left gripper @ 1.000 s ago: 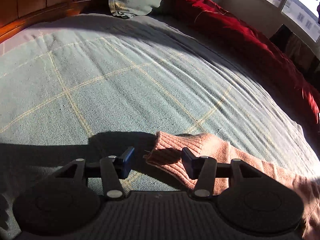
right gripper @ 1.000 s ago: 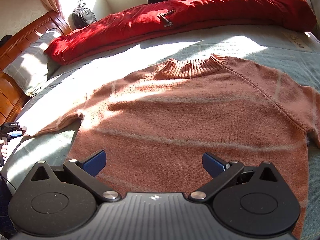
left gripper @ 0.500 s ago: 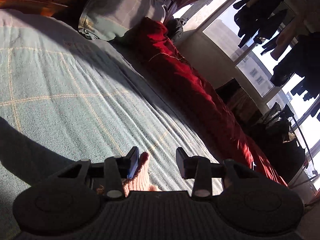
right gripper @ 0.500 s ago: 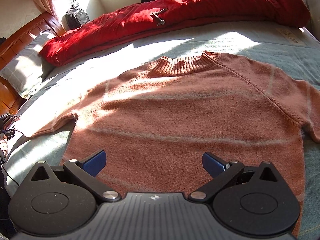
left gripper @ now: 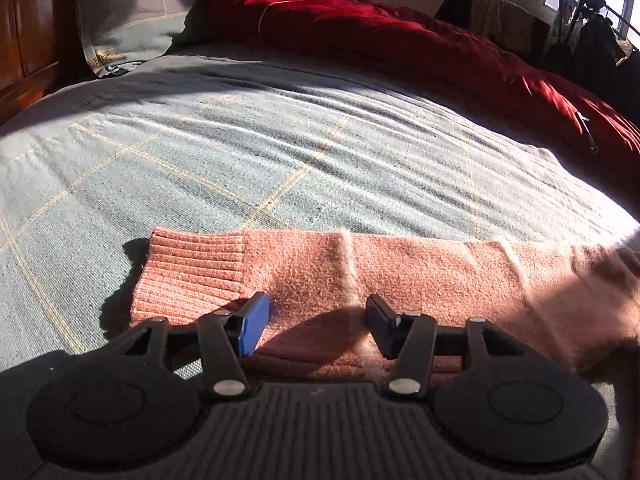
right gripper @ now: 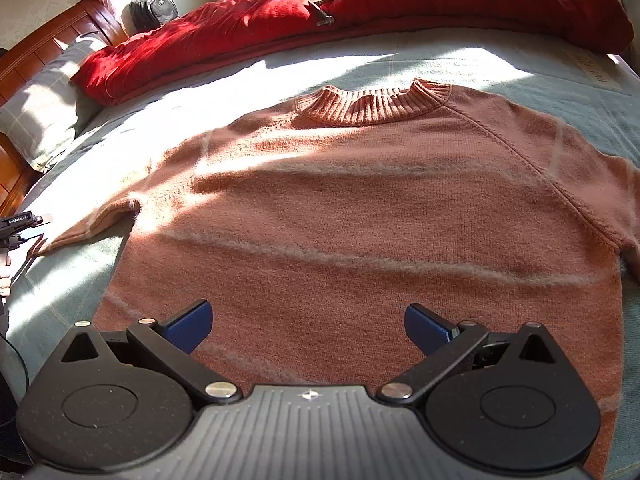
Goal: Fold clothes
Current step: 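Lay the sleeve flat on the bed and open the left gripper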
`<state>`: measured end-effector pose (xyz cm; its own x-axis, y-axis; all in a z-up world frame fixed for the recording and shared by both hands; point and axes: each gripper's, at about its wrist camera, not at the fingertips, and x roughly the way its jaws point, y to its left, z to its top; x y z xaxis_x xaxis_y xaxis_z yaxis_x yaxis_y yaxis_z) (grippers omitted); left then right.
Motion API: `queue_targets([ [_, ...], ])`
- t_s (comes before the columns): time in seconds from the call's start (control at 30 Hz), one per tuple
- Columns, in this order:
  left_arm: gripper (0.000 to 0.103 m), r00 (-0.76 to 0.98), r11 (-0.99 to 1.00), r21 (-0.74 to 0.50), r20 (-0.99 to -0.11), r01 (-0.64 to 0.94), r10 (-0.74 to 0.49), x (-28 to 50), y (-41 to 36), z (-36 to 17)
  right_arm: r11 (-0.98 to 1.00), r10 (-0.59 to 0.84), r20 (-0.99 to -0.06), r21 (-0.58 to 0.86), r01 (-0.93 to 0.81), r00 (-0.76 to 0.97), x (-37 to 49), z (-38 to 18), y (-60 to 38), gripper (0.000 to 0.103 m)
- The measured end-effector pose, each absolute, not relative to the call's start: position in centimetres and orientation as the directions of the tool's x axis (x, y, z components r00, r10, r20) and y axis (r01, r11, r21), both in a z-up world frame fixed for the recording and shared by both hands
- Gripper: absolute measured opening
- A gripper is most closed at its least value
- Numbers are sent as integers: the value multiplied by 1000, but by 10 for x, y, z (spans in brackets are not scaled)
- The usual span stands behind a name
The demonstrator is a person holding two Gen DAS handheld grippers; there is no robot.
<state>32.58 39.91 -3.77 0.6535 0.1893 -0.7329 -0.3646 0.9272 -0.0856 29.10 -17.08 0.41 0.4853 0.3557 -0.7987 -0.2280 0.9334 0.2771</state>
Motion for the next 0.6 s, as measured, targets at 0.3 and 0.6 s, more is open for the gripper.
queue_targets([
  [0.3, 65, 676, 987, 94, -720, -129, 156, 358, 293, -6, 959, 266, -851, 184, -216, 454, 292, -27, -166, 103],
  [0.6, 66, 662, 992, 79, -749, 96, -4, 377, 210, -34, 957, 230, -851, 110, -269, 471, 285, -32, -159, 103],
])
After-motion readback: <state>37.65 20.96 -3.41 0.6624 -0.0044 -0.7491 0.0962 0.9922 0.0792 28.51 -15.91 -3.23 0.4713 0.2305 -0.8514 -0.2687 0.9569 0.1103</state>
